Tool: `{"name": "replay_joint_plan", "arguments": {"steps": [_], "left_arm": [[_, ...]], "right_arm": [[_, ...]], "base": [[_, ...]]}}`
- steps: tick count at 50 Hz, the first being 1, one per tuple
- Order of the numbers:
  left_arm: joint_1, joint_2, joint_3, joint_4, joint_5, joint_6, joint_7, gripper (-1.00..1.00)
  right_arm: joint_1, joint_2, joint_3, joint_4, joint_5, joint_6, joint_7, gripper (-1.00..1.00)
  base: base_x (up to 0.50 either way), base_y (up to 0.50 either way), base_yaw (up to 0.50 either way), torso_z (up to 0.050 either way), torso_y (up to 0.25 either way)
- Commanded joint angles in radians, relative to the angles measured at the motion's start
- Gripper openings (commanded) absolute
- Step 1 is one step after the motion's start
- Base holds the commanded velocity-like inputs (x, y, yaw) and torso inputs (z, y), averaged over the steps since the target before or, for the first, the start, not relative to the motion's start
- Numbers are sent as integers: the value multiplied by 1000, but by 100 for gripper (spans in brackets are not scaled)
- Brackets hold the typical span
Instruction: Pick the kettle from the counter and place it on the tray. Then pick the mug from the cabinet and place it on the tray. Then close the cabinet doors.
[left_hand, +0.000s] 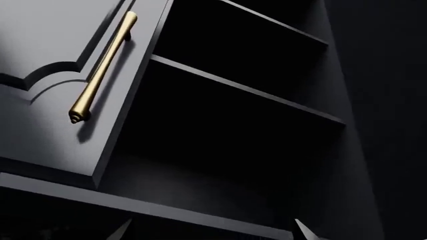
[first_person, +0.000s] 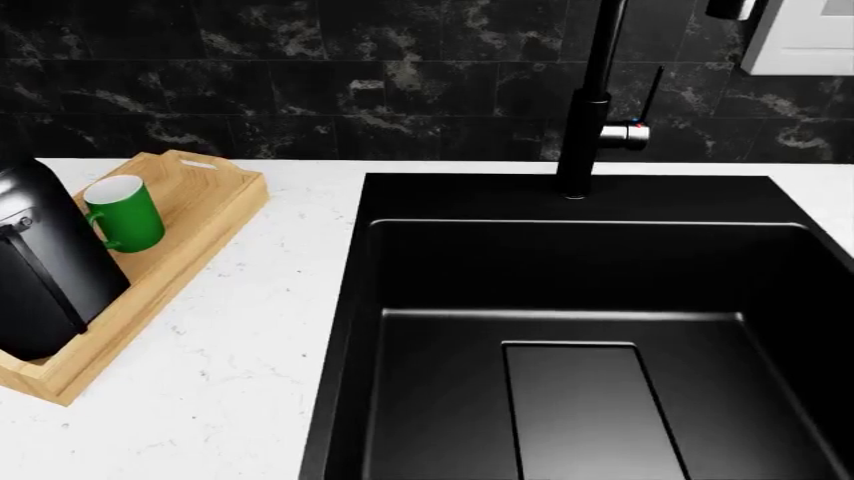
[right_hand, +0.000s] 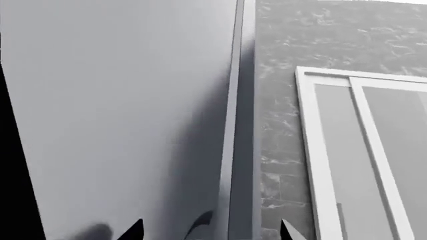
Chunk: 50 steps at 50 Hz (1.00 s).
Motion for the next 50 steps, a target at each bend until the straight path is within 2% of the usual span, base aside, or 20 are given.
{"name": "replay_joint_plan", "arguments": {"steps": [1, 4, 7, 9, 13, 25, 32, 41, 50], "left_arm": [[27, 3, -13, 13, -10, 5, 8, 100], [41, 7, -28, 14, -12, -1, 15, 100], [55, 10, -40, 15, -17, -3, 20, 100], [61, 11, -41, 17, -20, -3, 22, 100], [75, 8, -58, 19, -31, -2, 27, 100], [106, 19, -87, 15, -27, -23, 49, 100], [97, 13, -73, 14, -22, -14, 49, 100], [106, 10, -84, 12, -20, -16, 57, 100], [125, 13, -100, 15, -21, -19, 63, 100]], "right_arm": [[43, -219, 69, 186, -90, -62, -98, 100], [43, -249, 56, 234, -191, -63, -158, 100], [43, -292, 43, 275, -348, -77, -293, 100], [43, -301, 29, 310, -369, -107, -326, 100], [43, -302, -17, 399, -318, -196, -387, 100], [43, -302, -63, 610, -93, -428, -297, 100], [43, -302, -131, 633, -1, -424, -304, 100], [41, -299, -355, 601, -71, -363, -388, 100], [-10, -263, -649, 525, -186, -331, -438, 100]], "base": [[0, 0, 0, 0, 0], [0, 0, 2, 4, 0], [0, 0, 4, 0, 0], [0, 0, 4, 5, 0], [0, 1, 4, 0, 0], [1, 1, 2, 2, 0], [0, 1, 2, 1, 0], [1, 2, 2, 0, 0], [3, 3, 2, 0, 0]]}}
